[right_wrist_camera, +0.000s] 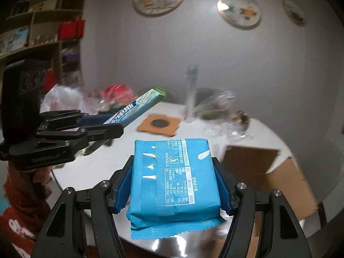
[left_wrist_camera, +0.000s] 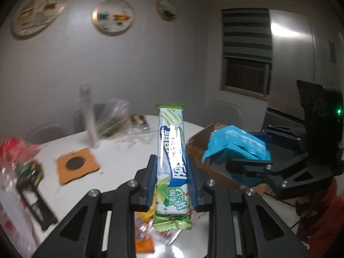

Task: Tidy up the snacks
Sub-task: 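Lift the wafer pack and green-white bar and carry them over the box, then open both grippers, dropping the wafer pack and bar into the box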

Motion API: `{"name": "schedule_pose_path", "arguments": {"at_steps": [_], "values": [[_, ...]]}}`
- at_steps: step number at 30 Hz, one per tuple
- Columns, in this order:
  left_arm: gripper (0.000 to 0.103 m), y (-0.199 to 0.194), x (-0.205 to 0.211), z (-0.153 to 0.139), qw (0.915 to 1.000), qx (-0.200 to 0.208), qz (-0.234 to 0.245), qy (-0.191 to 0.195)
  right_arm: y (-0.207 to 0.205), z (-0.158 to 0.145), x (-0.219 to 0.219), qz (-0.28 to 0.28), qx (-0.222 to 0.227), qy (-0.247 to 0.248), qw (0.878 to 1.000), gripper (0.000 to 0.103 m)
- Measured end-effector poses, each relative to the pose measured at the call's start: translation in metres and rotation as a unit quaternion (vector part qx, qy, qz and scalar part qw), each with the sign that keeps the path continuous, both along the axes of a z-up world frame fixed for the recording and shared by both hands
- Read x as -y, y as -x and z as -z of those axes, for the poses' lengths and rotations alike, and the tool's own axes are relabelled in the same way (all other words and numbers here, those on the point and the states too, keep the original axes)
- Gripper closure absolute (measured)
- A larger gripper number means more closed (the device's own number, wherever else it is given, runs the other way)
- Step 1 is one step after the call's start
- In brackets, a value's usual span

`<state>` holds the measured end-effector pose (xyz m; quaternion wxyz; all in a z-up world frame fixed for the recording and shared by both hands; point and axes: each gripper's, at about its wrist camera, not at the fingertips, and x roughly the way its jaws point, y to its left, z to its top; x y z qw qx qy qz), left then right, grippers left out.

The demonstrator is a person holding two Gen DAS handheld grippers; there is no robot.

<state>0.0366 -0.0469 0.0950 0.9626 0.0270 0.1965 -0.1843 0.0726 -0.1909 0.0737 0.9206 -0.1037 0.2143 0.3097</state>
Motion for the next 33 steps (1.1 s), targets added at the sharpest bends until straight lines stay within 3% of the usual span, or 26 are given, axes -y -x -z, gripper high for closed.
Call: {"name": "schedule_pose_path", "arguments": {"at_steps": [8, 16, 23, 33], "values": [[0.08, -0.054, 0.076, -0.014, 0.9962, -0.028, 0.082, -0.003, -0.019, -0.001, 0.067, 0.077, -0.008, -0.015, 0.997, 0.04], [0.08, -0.106, 0.149, 0.007, 0.9876, -0.088, 0.117, -0.056, -0.06, 0.033, 0.101, 0.106, -0.061, -0.018, 0.992, 0.04], [0.08, -0.14, 0.176, 0.027, 0.9769, -0.136, 0.132, -0.098, -0.092, 0.058, 0.121, 0.106, -0.103, -0.007, 0.989, 0.04], [0.079, -0.173, 0.193, 0.052, 0.9634, -0.191, 0.129, -0.137, -0.125, 0.085, 0.11, 0.079, -0.149, 0.067, 0.983, 0.039]]}}
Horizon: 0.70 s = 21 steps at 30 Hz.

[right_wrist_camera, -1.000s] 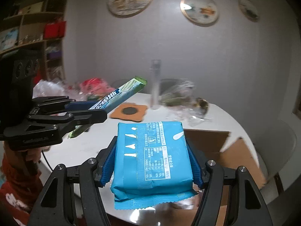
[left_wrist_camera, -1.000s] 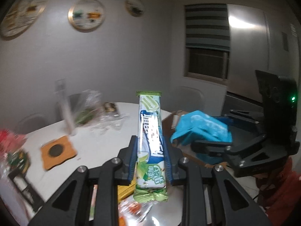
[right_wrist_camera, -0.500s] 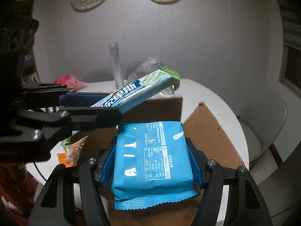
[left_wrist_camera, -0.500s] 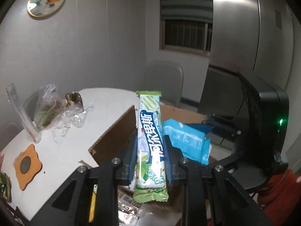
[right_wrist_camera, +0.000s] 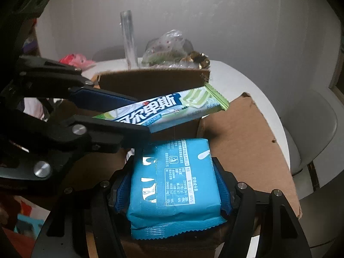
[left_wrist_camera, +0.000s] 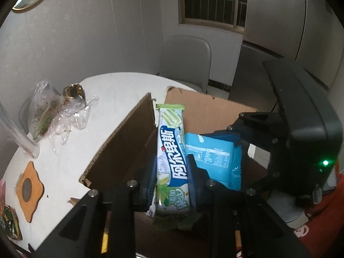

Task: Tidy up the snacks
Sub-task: 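Open both grippers, dropping the wafer pack and bar into the box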

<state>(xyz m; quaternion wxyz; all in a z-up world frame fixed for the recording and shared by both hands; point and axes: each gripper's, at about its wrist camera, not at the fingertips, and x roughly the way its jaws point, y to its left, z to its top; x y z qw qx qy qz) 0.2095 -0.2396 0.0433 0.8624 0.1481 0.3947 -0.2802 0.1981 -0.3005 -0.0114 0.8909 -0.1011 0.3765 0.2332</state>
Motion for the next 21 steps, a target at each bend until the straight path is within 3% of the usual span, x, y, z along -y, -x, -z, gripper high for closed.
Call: {"name": "schedule_pose_path", "arguments": {"at_steps": [5, 10, 14, 16, 21], "values": [[0.077, -0.001, 0.003, 0.01, 0.9999, -0.009, 0.003, -0.01, 0.001, 0.005, -0.01, -0.008, -0.01, 0.025, 1.0, 0.039], [0.048, 0.004, 0.0, 0.009, 1.0, 0.003, 0.002, 0.0, 0.002, 0.011, -0.016, -0.018, -0.019, 0.049, 0.998, 0.039], [0.034, 0.015, -0.005, 0.001, 0.9997, 0.022, 0.0, 0.008, 0.006, 0.004, -0.009, -0.012, -0.018, 0.039, 0.999, 0.031], [0.022, 0.025, -0.01, -0.008, 0.9991, 0.04, -0.001, 0.014, 0.013, 0.0, -0.006, -0.013, -0.018, 0.034, 0.999, 0.029], [0.013, 0.052, -0.031, -0.029, 0.9961, 0.081, -0.012, 0.034, 0.04, -0.016, 0.005, 0.002, 0.001, 0.021, 1.0, 0.028]]}}
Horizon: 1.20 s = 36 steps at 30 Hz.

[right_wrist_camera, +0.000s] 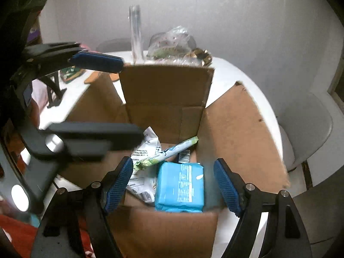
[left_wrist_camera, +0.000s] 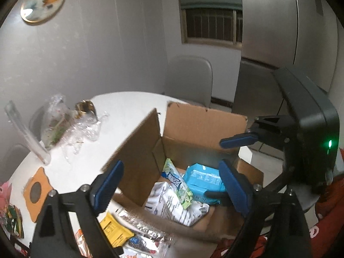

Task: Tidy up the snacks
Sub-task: 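Open both grippers, dropping the wafer pack and bar into the box, then move both tools back to the snack pile and reach the left gripper toward the green packet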

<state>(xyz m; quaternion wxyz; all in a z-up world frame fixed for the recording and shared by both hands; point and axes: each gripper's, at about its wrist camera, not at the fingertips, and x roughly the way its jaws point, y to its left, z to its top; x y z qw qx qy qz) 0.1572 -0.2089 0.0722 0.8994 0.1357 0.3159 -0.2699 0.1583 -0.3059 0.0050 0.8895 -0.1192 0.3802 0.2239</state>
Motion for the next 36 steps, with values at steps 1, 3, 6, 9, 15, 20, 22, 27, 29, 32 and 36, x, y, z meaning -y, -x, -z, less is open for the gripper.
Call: {"name": "schedule_pose_path", "arguments": {"at_steps": [1, 3, 6, 9, 15, 20, 22, 27, 29, 32, 36], "values": [[0.012, 0.007, -0.006, -0.004, 1.0, 0.006, -0.004, 0.005, 0.003, -0.004, 0.001, 0.002, 0.005, -0.002, 1.0, 0.027], [0.01, 0.019, -0.018, -0.01, 0.9998, 0.015, -0.009, 0.014, 0.016, -0.014, 0.002, 0.006, 0.024, -0.009, 1.0, 0.021], [0.009, 0.04, -0.039, -0.018, 0.999, 0.03, -0.018, 0.026, 0.034, -0.032, -0.005, 0.007, 0.059, -0.015, 0.998, 0.016], [0.008, 0.057, -0.066, -0.025, 0.9975, 0.044, -0.039, 0.039, 0.06, -0.053, -0.015, 0.002, 0.103, -0.021, 0.994, 0.005], [0.008, 0.084, -0.127, -0.026, 0.9922, 0.059, -0.091, 0.061, 0.098, -0.081, -0.055, -0.053, 0.179, -0.047, 0.981, 0.0], [0.008, 0.097, -0.183, -0.004, 0.9846, 0.054, -0.148, 0.076, 0.104, -0.074, -0.117, -0.124, 0.157, -0.029, 0.979, 0.0], [0.008, 0.101, -0.2, 0.009, 0.9822, 0.047, -0.164, 0.079, 0.106, -0.066, -0.141, -0.147, 0.154, -0.017, 0.977, 0.0], [0.008, 0.105, -0.234, 0.047, 0.9748, 0.023, -0.206, 0.082, 0.099, -0.027, -0.194, -0.189, 0.109, -0.002, 0.976, 0.0], [0.008, 0.103, -0.244, 0.066, 0.9728, 0.009, -0.216, 0.082, 0.089, -0.008, -0.209, -0.194, 0.082, -0.002, 0.978, 0.001], [0.008, 0.097, -0.254, 0.092, 0.9687, -0.014, -0.233, 0.085, 0.076, 0.024, -0.225, -0.193, 0.046, 0.001, 0.98, 0.001], [0.008, 0.08, -0.266, 0.124, 0.9629, -0.047, -0.247, 0.096, 0.061, 0.061, -0.232, -0.181, 0.011, 0.007, 0.983, 0.007]]}}
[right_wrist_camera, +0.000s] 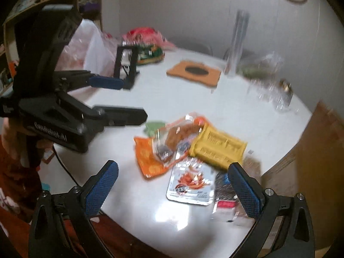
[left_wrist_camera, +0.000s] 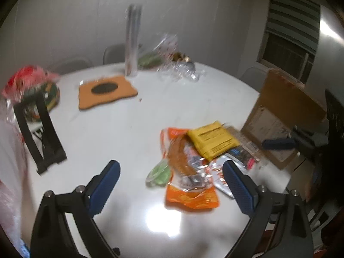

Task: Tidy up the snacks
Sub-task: 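Move both tools back to the snack pile and reach the left gripper toward the green packet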

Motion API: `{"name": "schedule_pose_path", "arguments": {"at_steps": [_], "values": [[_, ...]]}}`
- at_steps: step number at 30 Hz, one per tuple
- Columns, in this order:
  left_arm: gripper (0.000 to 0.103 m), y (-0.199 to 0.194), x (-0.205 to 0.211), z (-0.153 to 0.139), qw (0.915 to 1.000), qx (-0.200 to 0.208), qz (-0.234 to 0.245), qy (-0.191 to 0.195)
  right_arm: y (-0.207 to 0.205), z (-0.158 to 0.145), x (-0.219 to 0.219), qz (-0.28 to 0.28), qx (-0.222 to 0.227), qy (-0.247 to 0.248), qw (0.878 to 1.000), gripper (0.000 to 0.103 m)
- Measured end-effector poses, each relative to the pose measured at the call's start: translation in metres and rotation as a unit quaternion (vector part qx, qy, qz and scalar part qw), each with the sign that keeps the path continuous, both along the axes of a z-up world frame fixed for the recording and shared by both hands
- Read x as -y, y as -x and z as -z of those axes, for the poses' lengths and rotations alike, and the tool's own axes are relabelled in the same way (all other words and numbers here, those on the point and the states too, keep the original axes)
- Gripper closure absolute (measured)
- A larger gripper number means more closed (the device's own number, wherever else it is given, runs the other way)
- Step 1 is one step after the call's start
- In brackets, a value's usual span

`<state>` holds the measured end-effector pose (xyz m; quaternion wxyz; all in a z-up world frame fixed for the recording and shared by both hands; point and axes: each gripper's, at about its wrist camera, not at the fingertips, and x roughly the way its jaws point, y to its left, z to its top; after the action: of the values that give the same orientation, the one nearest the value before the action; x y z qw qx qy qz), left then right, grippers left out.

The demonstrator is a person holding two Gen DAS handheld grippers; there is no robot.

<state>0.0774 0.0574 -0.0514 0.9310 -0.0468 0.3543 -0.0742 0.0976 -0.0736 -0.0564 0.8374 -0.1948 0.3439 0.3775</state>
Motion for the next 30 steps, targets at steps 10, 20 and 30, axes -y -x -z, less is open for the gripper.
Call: {"name": "schedule_pose_path", "arguments": {"at_steps": [10, 20, 30], "values": [[0.036, -0.036, -0.013, 0.046, 0.9976, -0.054, 0.0, 0.043, -0.037, 0.049, 0.019, 0.061, -0.058, -0.007, 0.996, 0.024], [0.064, -0.045, -0.02, 0.061, 0.9951, -0.063, 0.009, 0.075, -0.054, 0.031, 0.015, 0.088, -0.005, 0.01, 0.996, 0.024], [0.065, -0.045, -0.022, 0.061, 0.9937, -0.067, 0.024, 0.087, -0.099, 0.03, 0.009, 0.114, -0.017, 0.005, 0.993, 0.024]]}}
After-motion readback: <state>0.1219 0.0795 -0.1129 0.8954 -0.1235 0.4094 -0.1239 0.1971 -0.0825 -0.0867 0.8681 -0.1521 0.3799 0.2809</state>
